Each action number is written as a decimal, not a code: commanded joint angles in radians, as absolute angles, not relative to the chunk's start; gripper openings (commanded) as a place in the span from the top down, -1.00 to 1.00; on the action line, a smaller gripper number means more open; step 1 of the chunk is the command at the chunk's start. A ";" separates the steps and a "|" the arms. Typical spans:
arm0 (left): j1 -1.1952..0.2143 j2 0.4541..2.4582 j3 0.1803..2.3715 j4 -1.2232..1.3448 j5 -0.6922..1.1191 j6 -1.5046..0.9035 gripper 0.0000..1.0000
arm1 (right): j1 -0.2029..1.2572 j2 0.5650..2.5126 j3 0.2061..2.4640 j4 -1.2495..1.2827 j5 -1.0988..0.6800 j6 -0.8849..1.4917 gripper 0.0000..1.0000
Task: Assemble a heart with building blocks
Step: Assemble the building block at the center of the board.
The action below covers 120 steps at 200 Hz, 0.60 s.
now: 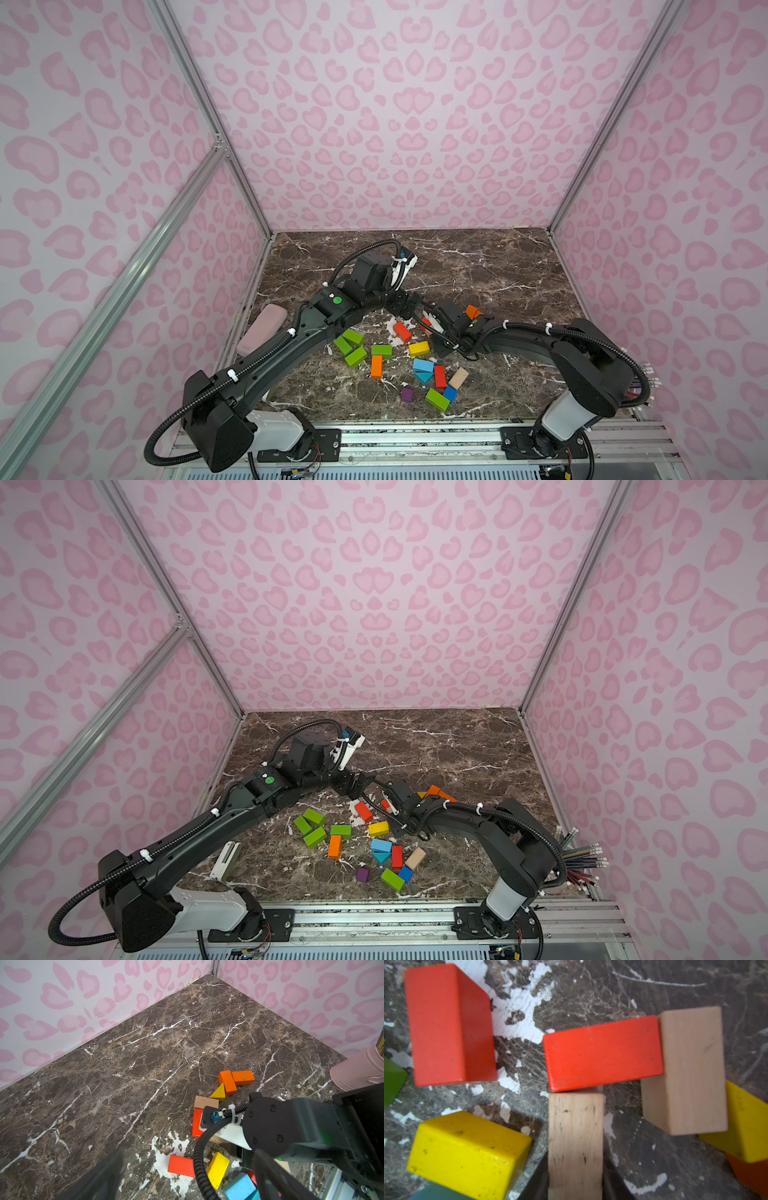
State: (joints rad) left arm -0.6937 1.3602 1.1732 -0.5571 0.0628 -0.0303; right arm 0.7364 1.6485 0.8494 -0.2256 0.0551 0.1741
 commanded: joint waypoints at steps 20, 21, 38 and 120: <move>-0.692 1.359 1.173 -0.518 0.061 -0.026 -0.98 | 0.732 1.653 0.854 -0.245 0.052 0.159 0.24; -0.692 1.359 1.173 -0.518 0.062 -0.026 -0.98 | 0.731 1.653 0.854 -0.245 0.053 0.160 0.23; -0.692 1.359 1.173 -0.518 0.066 -0.026 -0.98 | 0.730 1.645 0.856 -0.245 0.052 0.159 0.16; -0.692 1.345 1.172 -0.511 0.089 -0.024 -0.98 | 0.730 1.515 0.788 -0.245 0.019 0.249 -0.28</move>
